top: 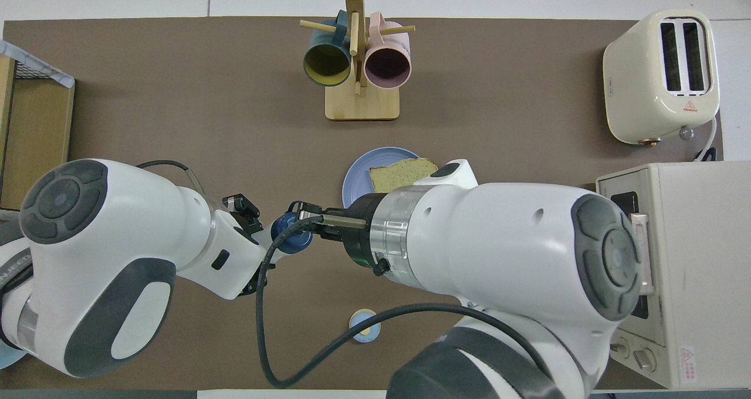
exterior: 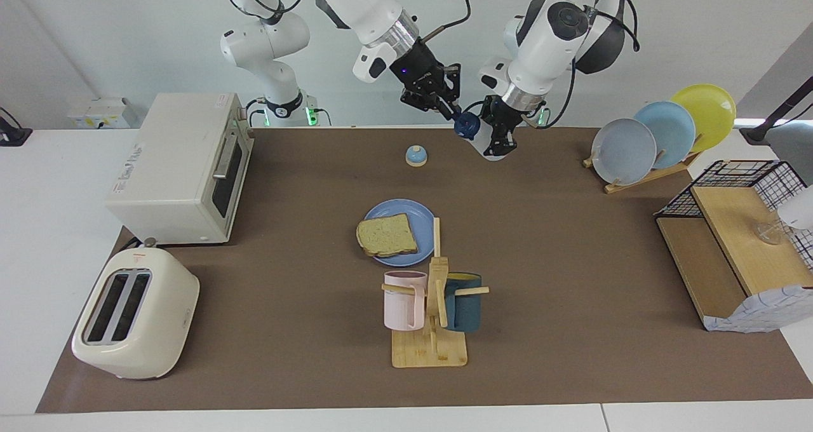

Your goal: Put bread on plate and add seasoning

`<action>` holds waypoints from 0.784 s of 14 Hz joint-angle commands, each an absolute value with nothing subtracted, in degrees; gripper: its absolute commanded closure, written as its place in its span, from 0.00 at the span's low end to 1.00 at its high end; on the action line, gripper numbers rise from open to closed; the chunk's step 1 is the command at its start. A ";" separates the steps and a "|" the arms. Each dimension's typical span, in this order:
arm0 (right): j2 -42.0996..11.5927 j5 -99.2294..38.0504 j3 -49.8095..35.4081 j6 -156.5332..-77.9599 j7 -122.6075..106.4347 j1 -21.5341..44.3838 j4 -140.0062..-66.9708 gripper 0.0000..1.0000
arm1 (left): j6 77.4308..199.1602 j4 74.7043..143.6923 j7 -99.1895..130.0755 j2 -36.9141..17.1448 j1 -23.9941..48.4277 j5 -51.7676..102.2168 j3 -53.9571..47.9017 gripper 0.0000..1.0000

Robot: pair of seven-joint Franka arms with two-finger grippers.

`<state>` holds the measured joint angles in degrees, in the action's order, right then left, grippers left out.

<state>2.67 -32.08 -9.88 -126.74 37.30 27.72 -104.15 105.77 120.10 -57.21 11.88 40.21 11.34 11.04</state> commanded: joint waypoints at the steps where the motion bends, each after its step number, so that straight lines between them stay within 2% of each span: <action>1: 3.69 -32.70 -9.93 -128.14 37.88 28.47 -105.82 0.78 | 106.70 121.73 -56.25 13.62 40.25 10.63 10.99 1.00; 4: 3.78 -32.61 -9.93 -128.14 37.79 28.39 -106.08 0.78 | 106.61 121.73 -56.25 13.71 40.25 10.63 11.07 1.00; 6: 3.69 -32.61 -9.93 -128.14 37.79 28.21 -106.00 0.87 | 106.70 121.64 -56.25 13.71 40.25 10.63 10.99 1.00; 8: 3.60 -32.61 -9.93 -128.14 37.79 28.04 -106.00 0.90 | 106.61 121.64 -56.25 13.71 40.25 10.63 11.07 1.00; 9: 3.60 -32.61 -9.93 -128.14 37.79 28.04 -106.00 1.00 | 106.52 121.64 -56.25 13.71 40.25 10.63 11.07 1.00; 11: 3.60 -32.87 -9.93 -128.23 38.40 28.04 -106.00 1.00 | 106.70 121.64 -56.25 13.71 40.25 10.63 11.07 1.00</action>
<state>2.74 -32.08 -9.79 -127.05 37.33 28.24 -104.71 105.83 120.18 -56.95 11.90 40.12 11.33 11.11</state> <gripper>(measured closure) 0.885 0.507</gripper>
